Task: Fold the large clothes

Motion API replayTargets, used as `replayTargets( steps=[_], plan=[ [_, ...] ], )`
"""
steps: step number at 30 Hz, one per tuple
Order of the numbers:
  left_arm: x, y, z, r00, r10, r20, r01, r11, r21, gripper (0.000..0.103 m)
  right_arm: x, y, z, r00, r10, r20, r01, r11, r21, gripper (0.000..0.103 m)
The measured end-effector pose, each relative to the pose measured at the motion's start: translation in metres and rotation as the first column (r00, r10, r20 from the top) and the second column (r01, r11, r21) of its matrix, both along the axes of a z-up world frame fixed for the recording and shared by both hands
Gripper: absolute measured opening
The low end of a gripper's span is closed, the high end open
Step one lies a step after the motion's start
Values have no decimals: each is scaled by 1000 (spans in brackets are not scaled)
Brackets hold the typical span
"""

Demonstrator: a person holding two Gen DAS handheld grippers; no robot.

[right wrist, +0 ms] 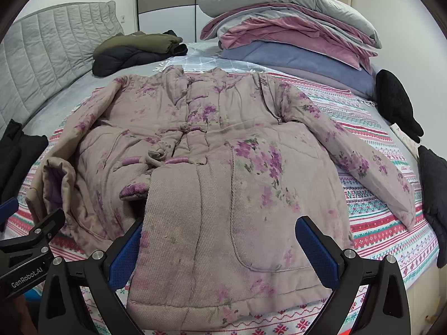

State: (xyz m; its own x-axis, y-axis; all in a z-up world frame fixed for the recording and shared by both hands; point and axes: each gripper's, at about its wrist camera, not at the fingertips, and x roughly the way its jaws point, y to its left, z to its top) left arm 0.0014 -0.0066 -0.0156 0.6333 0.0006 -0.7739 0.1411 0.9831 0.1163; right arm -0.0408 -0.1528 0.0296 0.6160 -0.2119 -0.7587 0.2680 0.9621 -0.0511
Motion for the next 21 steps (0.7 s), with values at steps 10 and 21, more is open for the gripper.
replayTargets(
  steps=[10, 21],
  plan=[
    [0, -1, -1, 1000, 1, 1, -1, 1000, -1, 102, 2, -1, -2, 1000, -1, 0, 1, 1000, 1, 103],
    [-1, -1, -1, 1000, 3, 4, -3, 1000, 4, 102, 1, -1, -3, 1000, 0, -1, 0, 1000, 2, 103]
  ],
)
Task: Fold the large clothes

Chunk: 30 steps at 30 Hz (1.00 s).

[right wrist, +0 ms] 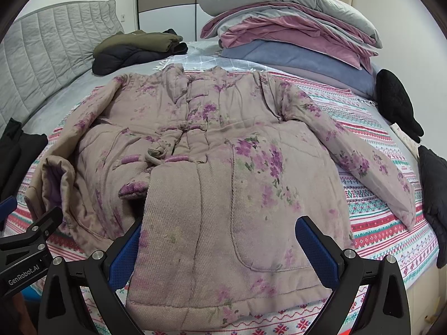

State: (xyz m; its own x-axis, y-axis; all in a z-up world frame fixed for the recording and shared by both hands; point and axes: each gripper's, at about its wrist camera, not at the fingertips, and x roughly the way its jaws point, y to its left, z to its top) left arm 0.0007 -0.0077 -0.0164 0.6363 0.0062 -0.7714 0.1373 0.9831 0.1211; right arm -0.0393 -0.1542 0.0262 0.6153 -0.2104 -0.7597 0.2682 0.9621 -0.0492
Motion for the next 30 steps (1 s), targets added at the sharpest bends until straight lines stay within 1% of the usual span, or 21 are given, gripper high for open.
replayTargets(
  steps=[12, 16, 18, 19, 21, 23, 26, 30],
  plan=[
    [0, -1, 0, 1000, 4, 9, -4, 1000, 12, 102, 0, 1, 0, 1000, 0, 1, 0, 1000, -1, 103],
    [1, 0, -1, 1000, 2, 9, -2, 1000, 0, 102, 0, -2, -2, 1000, 0, 5, 0, 1000, -5, 103],
    [2, 0, -2, 1000, -7, 20, 7, 1000, -6, 102, 0, 1, -1, 1000, -1, 9, 1, 1000, -3, 103],
    [2, 0, -2, 999, -22, 40, 23, 1000, -14, 102, 0, 0, -1, 1000, -2, 13, 2, 1000, 0, 103],
    [4, 1, -3, 997, -50, 54, 51, 999, -18, 102, -4, -5, 3, 1000, -2, 25, 2, 1000, 9, 103],
    [8, 3, -6, 997, -66, 36, 67, 998, -18, 102, 0, -6, 3, 999, 1, 47, -2, 1000, 16, 103],
    [14, 17, -10, 996, -91, 15, 92, 993, -74, 102, -2, -10, 5, 994, 9, 106, -11, 1000, 21, 103],
    [18, 32, -18, 994, -107, 14, 107, 993, -50, 102, 5, -15, 18, 989, 13, 144, -24, 997, 73, 103]
  ],
)
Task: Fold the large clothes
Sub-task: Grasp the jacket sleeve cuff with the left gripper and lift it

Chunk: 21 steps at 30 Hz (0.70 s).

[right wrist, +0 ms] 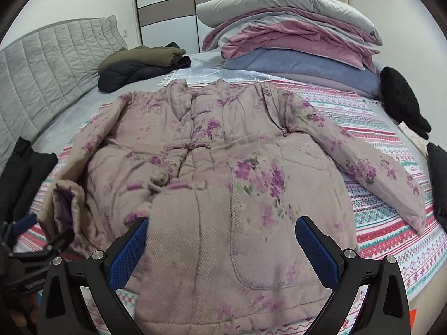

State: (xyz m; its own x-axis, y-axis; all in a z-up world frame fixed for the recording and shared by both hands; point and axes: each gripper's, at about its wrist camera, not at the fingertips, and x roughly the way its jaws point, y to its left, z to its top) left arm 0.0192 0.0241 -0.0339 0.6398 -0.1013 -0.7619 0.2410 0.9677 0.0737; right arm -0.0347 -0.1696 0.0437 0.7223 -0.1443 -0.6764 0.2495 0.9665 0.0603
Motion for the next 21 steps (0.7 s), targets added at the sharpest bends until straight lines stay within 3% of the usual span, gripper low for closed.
replayTargets(
  steps=[6, 9, 11, 13, 16, 19, 21],
  plan=[
    [12, 14, -21, 999, -27, -35, 25, 999, -46, 101, 14, 0, 17, 999, -10, 35, 10, 1000, 25, 103],
    [14, 13, -28, 1000, -12, -23, 13, 1000, 14, 91, 18, -3, 0, 1000, 6, 22, -8, 994, 108, 103],
    [16, 15, -32, 998, -14, -54, 15, 1000, 13, 83, 21, -3, -12, 1000, 18, 3, -18, 992, 129, 103],
    [11, 25, -25, 997, -22, -70, 17, 997, -70, 83, 20, -1, -19, 1000, 20, -12, -18, 987, 157, 103],
    [1, 38, -5, 998, -57, -22, 52, 981, -184, 83, 17, 7, -19, 999, 45, -24, -40, 986, 164, 103],
    [-6, 49, 8, 998, -36, 43, 44, 977, -207, 83, 15, 12, -19, 999, 41, -22, -38, 991, 130, 103],
    [-5, 58, 8, 999, -23, 39, 31, 974, -224, 83, 13, 13, -19, 999, 34, -23, -30, 990, 141, 103]
  ],
)
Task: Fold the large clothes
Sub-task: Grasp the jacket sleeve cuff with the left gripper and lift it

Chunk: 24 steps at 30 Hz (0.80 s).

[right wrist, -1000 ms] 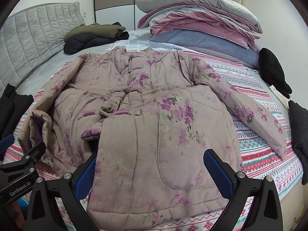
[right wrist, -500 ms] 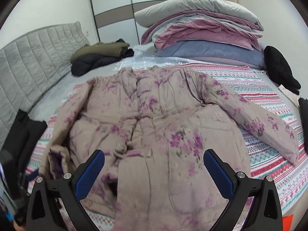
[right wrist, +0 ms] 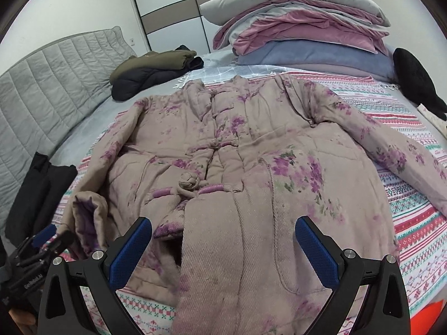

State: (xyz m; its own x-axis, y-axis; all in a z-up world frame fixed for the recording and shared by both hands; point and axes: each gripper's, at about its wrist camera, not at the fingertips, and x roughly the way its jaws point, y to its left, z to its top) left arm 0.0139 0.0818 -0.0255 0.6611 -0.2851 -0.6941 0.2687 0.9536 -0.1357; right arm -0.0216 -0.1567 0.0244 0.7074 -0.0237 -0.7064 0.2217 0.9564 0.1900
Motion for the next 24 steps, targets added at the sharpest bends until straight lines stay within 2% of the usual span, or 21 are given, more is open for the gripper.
replayTargets(
  steps=[3, 5, 11, 19, 24],
  plan=[
    [7, 10, -10, 998, 7, -67, -10, 999, -42, 83, -4, -2, 3, 1000, 2, 9, -2, 999, 54, 103],
    [11, 15, -19, 995, 28, -92, -30, 999, -21, 83, -6, -1, 5, 1000, 0, 26, -1, 997, 73, 103],
    [6, 30, -11, 997, 70, -41, -71, 997, -27, 83, -7, 7, 7, 999, 11, 31, -13, 998, 65, 103],
    [9, 48, -9, 992, 120, -30, -121, 992, -41, 83, -5, 15, 4, 999, 27, 22, -28, 998, 49, 103],
    [9, 36, -13, 997, 77, -21, -78, 996, -32, 82, -5, 14, 3, 999, 27, 22, -28, 998, 50, 103]
  ],
)
